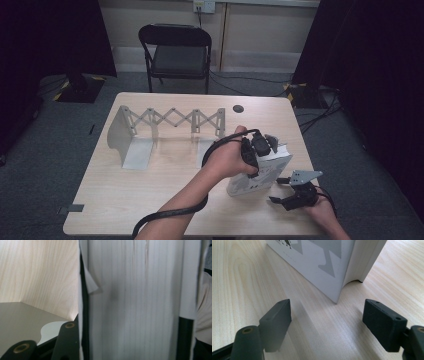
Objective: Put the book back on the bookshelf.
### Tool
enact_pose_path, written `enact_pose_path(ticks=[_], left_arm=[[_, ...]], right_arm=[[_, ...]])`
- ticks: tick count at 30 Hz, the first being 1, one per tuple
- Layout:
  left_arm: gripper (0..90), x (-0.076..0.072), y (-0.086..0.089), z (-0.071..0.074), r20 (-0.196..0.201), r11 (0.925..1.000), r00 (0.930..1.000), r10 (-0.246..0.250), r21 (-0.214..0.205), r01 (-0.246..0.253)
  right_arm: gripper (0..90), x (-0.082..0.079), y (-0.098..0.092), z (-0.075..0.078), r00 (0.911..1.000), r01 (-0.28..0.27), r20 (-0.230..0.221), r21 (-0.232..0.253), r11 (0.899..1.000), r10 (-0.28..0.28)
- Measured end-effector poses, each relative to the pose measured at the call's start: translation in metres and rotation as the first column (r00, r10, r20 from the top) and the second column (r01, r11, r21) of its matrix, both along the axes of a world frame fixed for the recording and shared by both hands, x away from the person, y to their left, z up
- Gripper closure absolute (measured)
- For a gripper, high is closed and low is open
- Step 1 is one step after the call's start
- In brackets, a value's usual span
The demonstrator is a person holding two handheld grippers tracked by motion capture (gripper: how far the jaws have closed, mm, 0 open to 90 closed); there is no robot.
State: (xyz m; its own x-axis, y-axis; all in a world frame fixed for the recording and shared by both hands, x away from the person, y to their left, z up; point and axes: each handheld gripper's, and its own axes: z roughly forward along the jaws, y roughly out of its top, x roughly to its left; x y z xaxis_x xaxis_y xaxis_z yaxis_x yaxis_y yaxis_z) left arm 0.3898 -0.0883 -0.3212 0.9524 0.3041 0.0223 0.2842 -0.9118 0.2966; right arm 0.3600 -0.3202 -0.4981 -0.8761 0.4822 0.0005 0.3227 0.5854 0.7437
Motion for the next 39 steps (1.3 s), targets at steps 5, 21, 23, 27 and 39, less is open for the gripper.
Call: enact_pose_path(ticks=[5, 21, 23, 27, 39], left_arm=[[52.1, -0.001, 0.001, 0.001, -0.008, 0.9996, 0.9996, 0.027, -0.007, -0.027], [52.6, -0.008, 0.014, 0.008, -0.064, 0.9959, 0.9938, 0.091, 0.005, -0.091], [52.7, -0.008, 0.017, 0.009, -0.072, 0.9949, 0.9924, 0.1, 0.004, -0.1], [52.7, -0.009, 0.022, 0.008, -0.072, 0.9938, 0.9912, 0.111, -0.002, -0.111], [50.7, -0.012, 0.029, 0.002, -0.038, 0.9939, 0.9952, 0.091, -0.06, -0.093]], right_arm=[[22.2, 0.0, 0.0, 0.0, 1.0, 0.0, 0.0, 0.0, 1.0, 0.0], [15.4, 0.0, -0.001, 0.0, 1.0, 0.008, -0.006, -0.012, 1.0, -0.008], [15.3, -0.001, -0.001, 0.0, 0.9999, 0.008, -0.007, -0.013, 1.0, -0.008], [15.2, 0.0, -0.001, 0.0, 1.0, 0.008, -0.005, -0.013, 1.0, -0.009], [15.2, -0.001, -0.001, 0.0, 0.9999, 0.009, -0.006, -0.013, 1.0, -0.009]])
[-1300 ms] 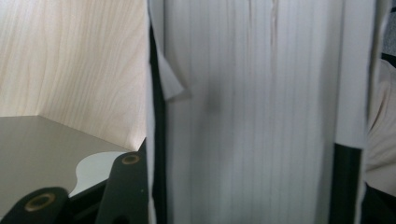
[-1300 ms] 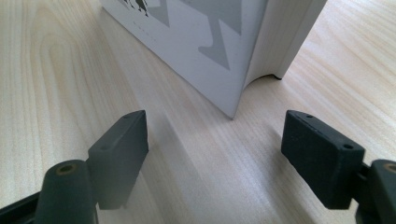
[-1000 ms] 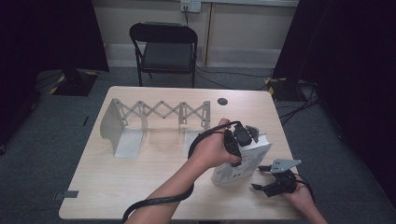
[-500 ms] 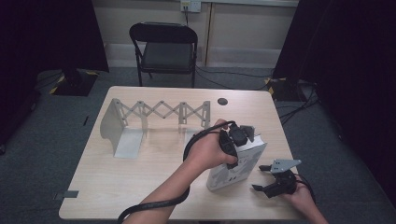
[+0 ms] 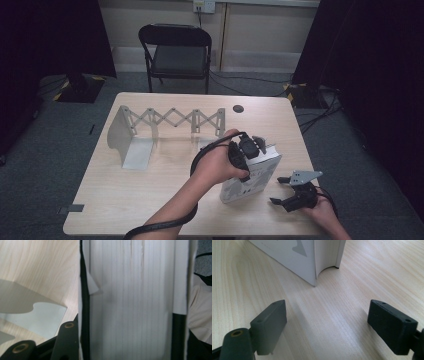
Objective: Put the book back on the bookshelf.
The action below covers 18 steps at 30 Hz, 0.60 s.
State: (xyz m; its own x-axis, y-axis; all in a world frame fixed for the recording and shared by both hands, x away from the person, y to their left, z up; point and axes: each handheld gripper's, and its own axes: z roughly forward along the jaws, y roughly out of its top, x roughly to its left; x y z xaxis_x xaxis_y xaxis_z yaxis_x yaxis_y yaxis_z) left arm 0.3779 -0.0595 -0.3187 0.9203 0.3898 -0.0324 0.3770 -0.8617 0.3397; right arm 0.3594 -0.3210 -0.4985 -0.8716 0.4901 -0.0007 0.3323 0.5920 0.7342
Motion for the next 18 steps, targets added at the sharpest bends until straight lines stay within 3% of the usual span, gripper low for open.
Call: enact_pose_path(ticks=[5, 8, 11, 13, 14, 15, 16, 18], left_arm=[[45.2, 0.005, -0.001, -0.004, 0.023, 0.9969, 0.9994, -0.027, -0.073, 0.029], [38.1, 0.008, -0.007, -0.008, 0.017, 0.9969, 0.9994, -0.03, -0.072, 0.032], [38.1, 0.011, -0.009, -0.008, -0.01, 0.9982, 0.9997, -0.021, -0.056, 0.021], [38.0, 0.012, -0.008, -0.009, -0.023, 0.9974, 0.9997, -0.012, -0.071, 0.01], [37.3, 0.012, -0.008, -0.01, -0.027, 0.9978, 0.9996, -0.012, -0.065, 0.01], [34.0, 0.011, -0.011, -0.011, -0.011, 0.9996, 0.9999, -0.008, -0.027, 0.008], [31.5, 0.01, -0.012, -0.011, -0.014, 0.9999, 0.9999, -0.005, -0.014, 0.004], [33.0, 0.01, -0.014, -0.011, -0.021, 0.9999, 0.9998, 0.007, 0.008, -0.007]], right_arm=[[15.2, 0.0, 0.0, 0.0, 1.0, 0.0, -0.001, 0.0, 1.0, 0.0], [15.2, 0.0, 0.0, 0.0, 1.0, 0.0, -0.001, 0.0, 1.0, 0.0], [15.2, 0.0, 0.0, 0.0, 1.0, 0.0, 0.0, 0.0, 1.0, 0.0], [15.2, 0.0, 0.0, 0.0, 1.0, 0.0, 0.0, 0.0, 1.0, 0.0], [15.2, 0.0, 0.0, 0.0, 1.0, 0.0, 0.0, 0.0, 1.0, 0.0], [15.2, 0.0, 0.0, 0.0, 1.0, 0.0, 0.0, 0.0, 1.0, 0.0], [15.1, 0.0, 0.0, 0.0, 1.0, 0.0, 0.0, 0.0, 1.0, 0.0], [15.1, 0.0, 0.0, 0.0, 1.0, 0.0, 0.0, 0.0, 1.0, 0.0]])
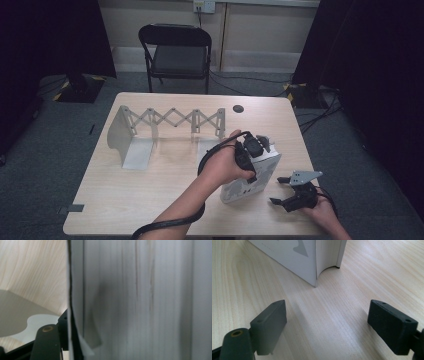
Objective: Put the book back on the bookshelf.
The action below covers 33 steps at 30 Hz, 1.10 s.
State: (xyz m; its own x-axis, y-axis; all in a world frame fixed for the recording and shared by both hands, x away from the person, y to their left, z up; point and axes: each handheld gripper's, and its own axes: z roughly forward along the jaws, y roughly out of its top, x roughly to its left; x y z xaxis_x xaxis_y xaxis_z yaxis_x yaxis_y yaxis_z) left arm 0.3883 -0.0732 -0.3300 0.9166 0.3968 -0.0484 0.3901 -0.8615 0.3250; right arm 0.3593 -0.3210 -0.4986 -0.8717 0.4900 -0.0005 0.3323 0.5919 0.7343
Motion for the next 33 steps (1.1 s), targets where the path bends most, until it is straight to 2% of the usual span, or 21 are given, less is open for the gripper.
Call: enact_pose_path(ticks=[4, 8, 10, 12, 16, 21, 27, 30, 33], left_arm=[[32.3, -0.002, 0.0, 0.0, 0.008, 1.0, 1.0, 0.006, 0.001, -0.006], [30.0, -0.002, 0.002, -0.001, 0.018, 0.9992, 0.9998, 0.003, -0.039, -0.002], [33.0, -0.002, 0.002, 0.0, 0.018, 0.9994, 0.9998, -0.001, -0.035, 0.002], [36.5, -0.003, 0.002, 0.0, -0.001, 0.9993, 1.0, -0.001, -0.039, 0.001], [48.1, -0.004, 0.005, 0.007, 0.036, 0.9983, 0.9992, 0.015, -0.057, -0.013], [51.8, -0.008, 0.005, 0.009, 0.042, 0.9983, 0.9988, 0.025, -0.053, -0.023], [52.6, -0.01, 0.005, 0.013, 0.027, 0.9994, 0.9993, 0.027, -0.02, -0.027], [52.7, -0.012, 0.006, 0.016, 0.014, 0.999, 0.9989, 0.044, -0.006, -0.044], [52.8, -0.014, 0.009, 0.02, 0.018, 0.9988, 0.9987, 0.048, 0.006, -0.048]], right_arm=[[15.1, 0.0, 0.0, 0.0, 1.0, 0.0, 0.0, 0.0, 1.0, 0.0], [15.0, 0.0, 0.0, 0.0, 1.0, -0.001, -0.001, 0.0, 1.0, 0.001], [15.0, 0.0, 0.0, 0.0, 1.0, -0.001, -0.001, 0.0, 1.0, 0.001], [14.9, 0.0, 0.0, 0.0, 1.0, -0.001, -0.001, 0.0, 1.0, 0.001], [14.9, 0.0, 0.0, 0.0, 1.0, -0.001, -0.001, 0.0, 1.0, 0.001], [14.9, 0.0, 0.0, 0.0, 1.0, -0.001, -0.001, 0.0, 1.0, 0.001], [14.9, 0.0, 0.0, 0.0, 1.0, -0.002, -0.001, 0.0, 1.0, 0.002], [14.9, 0.0, 0.0, 0.0, 1.0, -0.002, 0.0, 0.0, 1.0, 0.002], [14.9, 0.0, 0.0, 0.0, 1.0, -0.002, -0.002, -0.001, 1.0, 0.002]])
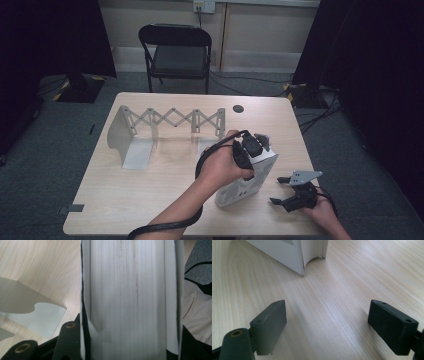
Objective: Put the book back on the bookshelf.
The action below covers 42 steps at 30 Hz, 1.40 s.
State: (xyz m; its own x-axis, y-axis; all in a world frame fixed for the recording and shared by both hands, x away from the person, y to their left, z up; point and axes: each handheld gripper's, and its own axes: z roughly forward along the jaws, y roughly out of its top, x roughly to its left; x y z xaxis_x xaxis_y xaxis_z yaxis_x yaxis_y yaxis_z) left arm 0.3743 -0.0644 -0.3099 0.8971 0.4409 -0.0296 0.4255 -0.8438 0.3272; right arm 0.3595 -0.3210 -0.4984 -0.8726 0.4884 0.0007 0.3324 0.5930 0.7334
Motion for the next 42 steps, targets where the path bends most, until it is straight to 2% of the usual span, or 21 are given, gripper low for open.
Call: enact_pose_path(ticks=[7, 13, 19, 24, 29, 42], left_arm=[[52.9, -0.003, 0.009, 0.008, -0.014, 0.9995, 0.9995, 0.03, -0.004, -0.03], [52.9, -0.003, 0.017, 0.014, -0.005, 0.9992, 0.9993, 0.038, 0.011, -0.038], [52.9, -0.001, 0.027, 0.016, -0.017, 0.9974, 0.9973, 0.071, 0.009, -0.071], [53.0, 0.0, 0.034, 0.017, -0.013, 0.9963, 0.9963, 0.085, 0.017, -0.084], [53.0, 0.001, 0.039, 0.018, -0.03, 0.9944, 0.9941, 0.104, 0.024, -0.103], [53.0, 0.003, 0.055, 0.024, -0.031, 0.9903, 0.99, 0.138, 0.023, -0.137]], right_arm=[[14.9, 0.0, 0.0, 0.0, 1.0, 0.0, 0.0, 0.0, 1.0, 0.0], [13.9, 0.0, 0.0, 0.0, 1.0, 0.003, -0.001, -0.001, 1.0, -0.003], [13.4, 0.0, 0.0, 0.0, 1.0, 0.007, -0.001, -0.002, 1.0, -0.007], [13.3, 0.0, 0.0, 0.0, 1.0, 0.007, -0.001, -0.002, 1.0, -0.007], [13.4, 0.0, 0.0, 0.0, 1.0, 0.008, -0.001, -0.002, 1.0, -0.008], [13.4, 0.0, 0.0, 0.0, 1.0, 0.008, -0.001, -0.002, 1.0, -0.008]])
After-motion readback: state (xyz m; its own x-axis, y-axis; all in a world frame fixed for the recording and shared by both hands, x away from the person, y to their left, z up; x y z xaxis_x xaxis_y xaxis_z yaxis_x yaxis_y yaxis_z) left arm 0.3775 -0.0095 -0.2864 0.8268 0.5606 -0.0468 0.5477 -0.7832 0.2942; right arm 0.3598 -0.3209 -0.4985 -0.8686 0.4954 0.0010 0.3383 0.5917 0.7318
